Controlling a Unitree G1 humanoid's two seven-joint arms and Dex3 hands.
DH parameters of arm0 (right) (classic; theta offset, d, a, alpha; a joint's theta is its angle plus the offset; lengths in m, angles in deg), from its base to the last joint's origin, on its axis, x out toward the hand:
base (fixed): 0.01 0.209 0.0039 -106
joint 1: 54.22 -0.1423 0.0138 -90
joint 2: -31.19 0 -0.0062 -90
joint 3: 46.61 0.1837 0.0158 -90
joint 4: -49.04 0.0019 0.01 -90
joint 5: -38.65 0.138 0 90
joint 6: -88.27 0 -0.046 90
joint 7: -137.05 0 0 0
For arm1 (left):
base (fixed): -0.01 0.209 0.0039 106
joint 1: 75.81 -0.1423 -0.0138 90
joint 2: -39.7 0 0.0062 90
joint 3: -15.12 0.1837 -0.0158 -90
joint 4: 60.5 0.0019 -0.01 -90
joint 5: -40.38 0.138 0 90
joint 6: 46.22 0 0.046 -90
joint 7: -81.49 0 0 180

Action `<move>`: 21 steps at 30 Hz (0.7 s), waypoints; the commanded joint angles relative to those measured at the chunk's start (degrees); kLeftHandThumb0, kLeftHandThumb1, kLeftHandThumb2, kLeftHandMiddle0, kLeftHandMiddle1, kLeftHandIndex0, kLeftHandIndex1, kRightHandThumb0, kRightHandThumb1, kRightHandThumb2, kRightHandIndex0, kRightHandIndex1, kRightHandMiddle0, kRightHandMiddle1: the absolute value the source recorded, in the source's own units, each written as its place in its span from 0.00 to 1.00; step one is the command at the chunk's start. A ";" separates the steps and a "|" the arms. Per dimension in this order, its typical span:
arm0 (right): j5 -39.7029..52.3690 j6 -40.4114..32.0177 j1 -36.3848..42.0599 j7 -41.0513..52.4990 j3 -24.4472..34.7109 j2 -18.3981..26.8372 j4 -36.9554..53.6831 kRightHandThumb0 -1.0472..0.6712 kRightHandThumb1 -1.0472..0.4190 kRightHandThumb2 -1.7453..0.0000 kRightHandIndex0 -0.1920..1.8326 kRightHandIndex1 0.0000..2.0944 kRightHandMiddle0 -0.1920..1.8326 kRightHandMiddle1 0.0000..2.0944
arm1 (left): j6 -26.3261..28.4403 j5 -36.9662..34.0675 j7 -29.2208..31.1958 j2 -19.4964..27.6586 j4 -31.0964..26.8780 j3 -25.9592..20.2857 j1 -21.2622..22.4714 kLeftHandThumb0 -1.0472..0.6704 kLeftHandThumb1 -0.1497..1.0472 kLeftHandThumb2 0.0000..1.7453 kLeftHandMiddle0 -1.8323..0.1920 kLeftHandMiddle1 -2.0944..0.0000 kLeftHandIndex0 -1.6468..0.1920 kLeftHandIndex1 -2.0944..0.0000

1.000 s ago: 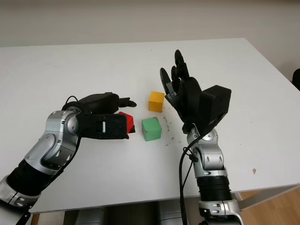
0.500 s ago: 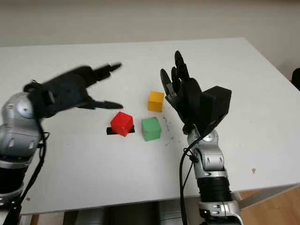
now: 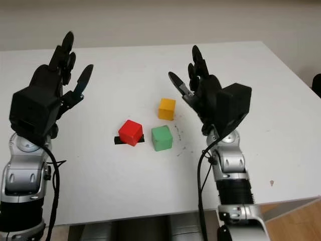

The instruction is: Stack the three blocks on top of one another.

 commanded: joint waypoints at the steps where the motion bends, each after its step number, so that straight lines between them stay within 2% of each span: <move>1: -1.90 2.60 -3.57 0.87 -1.12 2.27 -3.44 0.25 0.07 0.98 0.20 0.10 0.17 0.08 | -2.80 -1.13 -1.68 -0.86 1.10 -0.57 -1.18 0.20 1.00 0.29 0.88 0.98 0.87 0.97; 5: -5.19 7.88 -8.36 3.19 -2.79 5.72 -11.67 0.26 0.09 0.98 0.21 0.10 0.18 0.09 | -6.60 -1.95 -4.38 -1.60 1.96 -0.37 -3.43 0.23 1.00 0.30 0.88 0.97 0.87 0.97; 10: -13.88 11.68 -14.42 1.72 -7.77 9.71 -20.77 0.26 0.11 0.98 0.23 0.10 0.19 0.11 | -9.08 -3.03 -6.61 -2.48 1.81 -0.47 -5.40 0.23 1.00 0.31 0.88 0.97 0.88 0.97; 21: -23.83 17.86 -22.04 2.06 -16.18 11.88 -34.91 0.27 0.15 0.97 0.22 0.08 0.20 0.11 | -8.56 -5.56 -6.77 -2.73 1.14 -0.45 -6.27 0.23 1.00 0.26 0.87 0.97 0.87 0.97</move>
